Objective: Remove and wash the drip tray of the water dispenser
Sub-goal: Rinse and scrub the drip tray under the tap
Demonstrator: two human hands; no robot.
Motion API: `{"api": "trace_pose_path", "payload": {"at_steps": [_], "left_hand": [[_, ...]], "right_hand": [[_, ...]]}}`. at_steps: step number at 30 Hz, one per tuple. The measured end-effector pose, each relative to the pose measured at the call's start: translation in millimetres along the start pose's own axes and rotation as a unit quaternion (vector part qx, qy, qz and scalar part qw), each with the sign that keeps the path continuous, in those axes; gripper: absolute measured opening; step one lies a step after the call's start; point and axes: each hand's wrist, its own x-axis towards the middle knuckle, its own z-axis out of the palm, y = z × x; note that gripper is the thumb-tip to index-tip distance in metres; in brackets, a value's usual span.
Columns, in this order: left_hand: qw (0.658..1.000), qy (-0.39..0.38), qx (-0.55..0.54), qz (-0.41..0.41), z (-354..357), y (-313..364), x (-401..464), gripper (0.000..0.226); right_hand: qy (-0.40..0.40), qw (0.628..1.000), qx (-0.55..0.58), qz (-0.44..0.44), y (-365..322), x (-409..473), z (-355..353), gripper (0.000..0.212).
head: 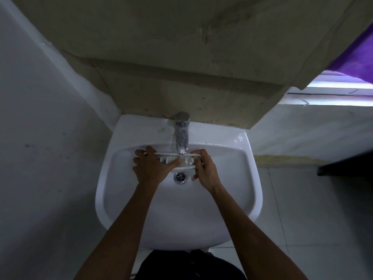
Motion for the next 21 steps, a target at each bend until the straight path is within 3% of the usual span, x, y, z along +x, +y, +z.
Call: {"api": "trace_pose_path", "payload": {"at_steps": [4,8,13,17,21], "left_hand": [[0.997,-0.065,0.023,-0.019,-5,8,-1,0.136],[0.997,-0.076,-0.028,-0.004,-5,6,-4,0.098],[0.974,-0.105,-0.196,0.05,-6,-8,-4,0.049],[0.96,-0.137,-0.233,0.071,-7,-14,-4,0.048],[0.957,-0.148,-0.233,0.091,-9,-18,-2,0.038]], "right_hand": [[0.004,1.0,-0.006,0.004,3,-1,5,0.011],[0.022,0.999,-0.047,-0.012,5,1,3,0.013],[0.077,0.993,-0.084,-0.036,12,4,-7,0.012],[0.072,0.994,-0.077,-0.037,12,8,-12,0.013],[0.054,0.996,-0.071,0.0,11,9,-15,0.034]]}}
